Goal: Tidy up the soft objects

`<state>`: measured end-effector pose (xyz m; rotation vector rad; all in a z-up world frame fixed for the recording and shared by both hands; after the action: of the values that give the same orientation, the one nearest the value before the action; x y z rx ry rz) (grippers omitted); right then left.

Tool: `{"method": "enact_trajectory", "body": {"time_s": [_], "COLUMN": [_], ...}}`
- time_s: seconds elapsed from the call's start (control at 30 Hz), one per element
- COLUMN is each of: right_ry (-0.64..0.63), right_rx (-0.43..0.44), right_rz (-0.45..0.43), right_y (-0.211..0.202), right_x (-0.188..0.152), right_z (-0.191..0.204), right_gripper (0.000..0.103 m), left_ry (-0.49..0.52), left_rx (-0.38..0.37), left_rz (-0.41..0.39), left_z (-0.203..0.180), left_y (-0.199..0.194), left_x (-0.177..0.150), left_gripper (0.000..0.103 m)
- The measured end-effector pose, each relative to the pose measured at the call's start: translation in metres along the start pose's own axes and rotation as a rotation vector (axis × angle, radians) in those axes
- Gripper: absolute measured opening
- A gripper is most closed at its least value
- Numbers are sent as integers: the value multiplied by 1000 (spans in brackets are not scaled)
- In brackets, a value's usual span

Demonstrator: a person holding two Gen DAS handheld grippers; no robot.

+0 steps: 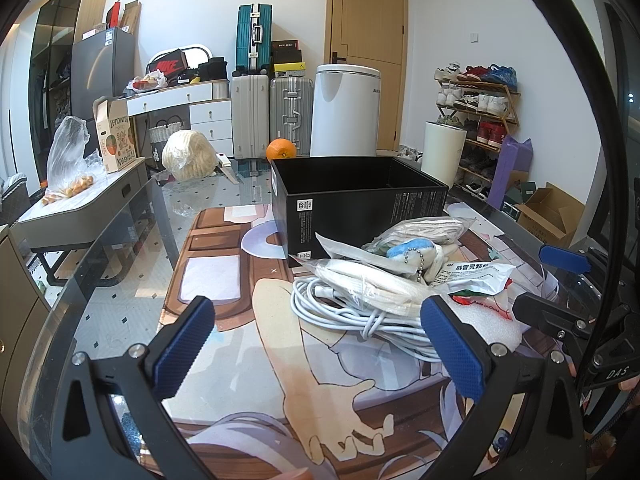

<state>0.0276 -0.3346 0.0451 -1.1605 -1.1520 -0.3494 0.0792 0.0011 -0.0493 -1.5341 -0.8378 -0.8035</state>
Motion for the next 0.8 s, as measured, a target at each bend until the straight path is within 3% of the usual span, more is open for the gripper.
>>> {"method": "enact_trajectory", "body": {"time_s": [0.57,0.8], "right_ry": [-51,-63], "right_rx": [-18,6], "right_rz": [77,148], "right_y": [10,23], "right_x": [7,10], "right_z": [-6,-8], "right_gripper": [103,103], "left_ry": [0,35], "left_rx": [-33,-52], "left_rz": [64,70], "left_z": [9,-3], "left_y": [3,6], "left_x": [3,13], "left_gripper": [103,103]}}
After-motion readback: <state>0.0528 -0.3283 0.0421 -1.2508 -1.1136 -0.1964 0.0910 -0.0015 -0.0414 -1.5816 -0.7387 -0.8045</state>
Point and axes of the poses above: each gripper's, at about its wrist camera, not at the fingertips, and y roughly the way its jaws point, z to its left, x to its top, the point moved 9 cm from there along y, roughly the way its jaws point, and after that the axes turned 5 degrees about -x, right-handed, at the moved point
